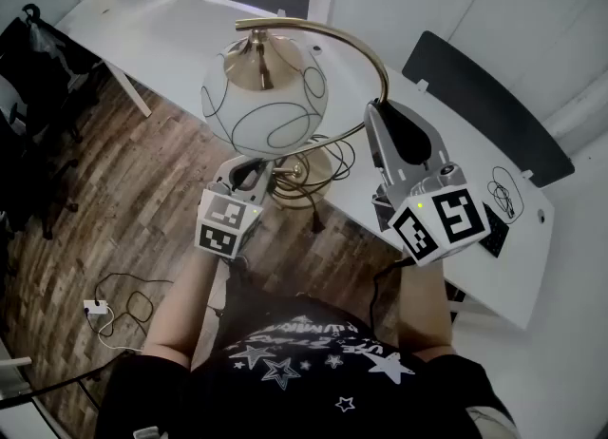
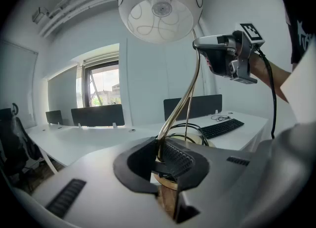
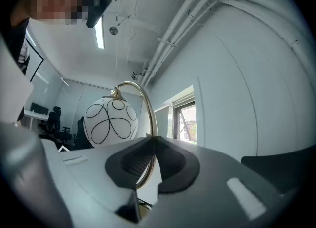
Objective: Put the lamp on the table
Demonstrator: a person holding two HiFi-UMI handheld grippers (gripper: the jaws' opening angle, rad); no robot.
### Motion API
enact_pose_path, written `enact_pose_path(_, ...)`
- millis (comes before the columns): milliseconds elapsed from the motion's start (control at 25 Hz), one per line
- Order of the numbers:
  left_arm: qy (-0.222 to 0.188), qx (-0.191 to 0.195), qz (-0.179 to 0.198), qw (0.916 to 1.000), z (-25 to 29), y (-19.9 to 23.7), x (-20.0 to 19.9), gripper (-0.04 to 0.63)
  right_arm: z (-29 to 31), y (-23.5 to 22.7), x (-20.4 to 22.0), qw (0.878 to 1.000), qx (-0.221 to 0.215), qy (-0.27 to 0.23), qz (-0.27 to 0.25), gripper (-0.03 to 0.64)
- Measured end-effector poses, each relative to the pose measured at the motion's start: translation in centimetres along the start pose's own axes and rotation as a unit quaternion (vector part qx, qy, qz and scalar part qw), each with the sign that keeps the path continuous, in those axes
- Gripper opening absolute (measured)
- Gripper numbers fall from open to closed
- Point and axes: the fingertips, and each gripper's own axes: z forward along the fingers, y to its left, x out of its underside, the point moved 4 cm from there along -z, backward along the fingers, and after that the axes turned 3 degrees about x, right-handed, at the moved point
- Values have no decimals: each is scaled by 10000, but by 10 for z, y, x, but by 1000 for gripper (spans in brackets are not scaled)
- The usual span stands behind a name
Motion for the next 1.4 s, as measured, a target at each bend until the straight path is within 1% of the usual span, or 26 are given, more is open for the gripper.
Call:
enact_pose_path(160,5,64,11,10000,-8,-28,3,42,-29,2,-3,10000,6,-54,-23,31)
enact_pose_path(320,30,114,25,9999,-12,-46,7,42,-45,3,-2,10000,26,-73,-57,31)
enact_pose_path(600,71,85,49,9999,-18,-52,14,42,-55,7,4,9999,109,-10,-10,31)
enact_pose_path(760,103,135,35,9998,-15,-50,17,42,-52,5,9,9998,178,25,31,31)
enact_pose_path(1000,66,428,46,9991,-13,-30,18,41,-29,12,8,9998,222,-5,2,31)
enact_pose_path(1120,60,521,42,9986,-7,-10,15,42,-11,16,6,9995,310,-21,-38,31)
enact_pose_path(1400,89,840,187,9963,9,41,15,41,35,23,12,9983,577,21,-75,31)
